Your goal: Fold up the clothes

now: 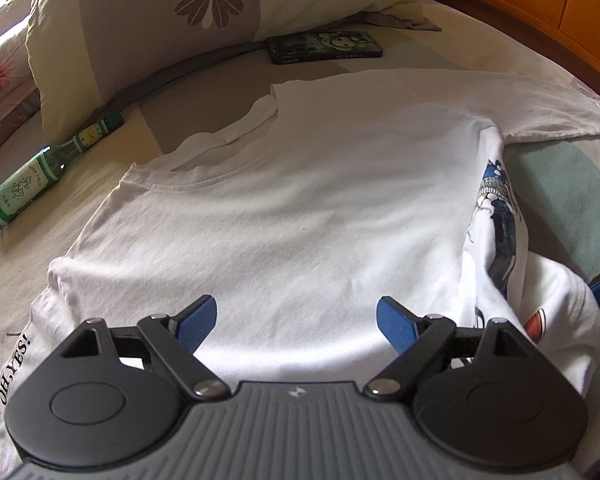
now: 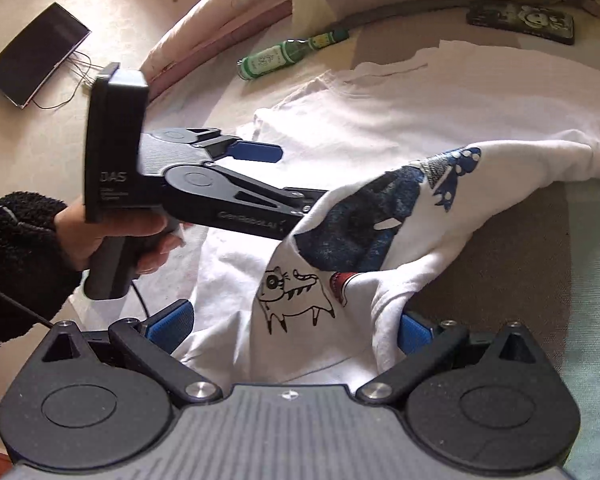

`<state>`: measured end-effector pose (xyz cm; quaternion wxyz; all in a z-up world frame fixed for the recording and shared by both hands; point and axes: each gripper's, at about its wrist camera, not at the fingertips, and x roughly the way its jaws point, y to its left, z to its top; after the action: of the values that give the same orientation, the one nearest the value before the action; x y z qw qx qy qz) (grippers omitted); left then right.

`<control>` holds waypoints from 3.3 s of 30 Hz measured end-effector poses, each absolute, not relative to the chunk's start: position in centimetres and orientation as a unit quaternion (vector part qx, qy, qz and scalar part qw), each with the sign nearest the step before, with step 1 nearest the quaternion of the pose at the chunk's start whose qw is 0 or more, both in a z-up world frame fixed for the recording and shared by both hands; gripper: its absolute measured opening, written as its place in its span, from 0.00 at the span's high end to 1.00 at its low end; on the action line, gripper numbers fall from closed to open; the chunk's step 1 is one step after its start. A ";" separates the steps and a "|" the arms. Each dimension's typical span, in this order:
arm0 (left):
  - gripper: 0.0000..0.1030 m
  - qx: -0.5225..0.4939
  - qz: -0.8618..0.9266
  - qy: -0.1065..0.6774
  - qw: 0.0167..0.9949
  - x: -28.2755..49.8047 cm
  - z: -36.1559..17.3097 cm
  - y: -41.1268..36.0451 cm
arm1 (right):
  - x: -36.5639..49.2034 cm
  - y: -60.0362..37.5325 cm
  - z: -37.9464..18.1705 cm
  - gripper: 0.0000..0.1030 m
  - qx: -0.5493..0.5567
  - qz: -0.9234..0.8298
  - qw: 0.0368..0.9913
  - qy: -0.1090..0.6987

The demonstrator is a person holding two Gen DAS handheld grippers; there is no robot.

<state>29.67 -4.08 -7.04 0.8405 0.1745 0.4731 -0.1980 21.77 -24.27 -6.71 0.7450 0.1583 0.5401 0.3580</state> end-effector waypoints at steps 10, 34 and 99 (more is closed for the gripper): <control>0.15 0.182 -0.225 0.456 0.842 29.0 -5.2 -5.9 | 16.6 -24.9 -4.3 0.00 0.159 0.381 0.719 0.559; 0.15 0.232 -0.308 0.433 0.815 26.1 -3.5 -11.0 | 19.7 -23.7 -6.7 0.00 0.127 0.322 0.771 0.534; 0.15 -0.023 -0.077 0.586 0.807 20.0 -4.3 2.8 | 16.0 -37.2 -7.1 0.78 0.341 0.195 0.717 0.575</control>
<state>20.00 2.78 -4.29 0.8067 -0.0225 0.5856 -0.0767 16.01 -37.20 -7.10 0.7172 0.3413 0.5753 0.1953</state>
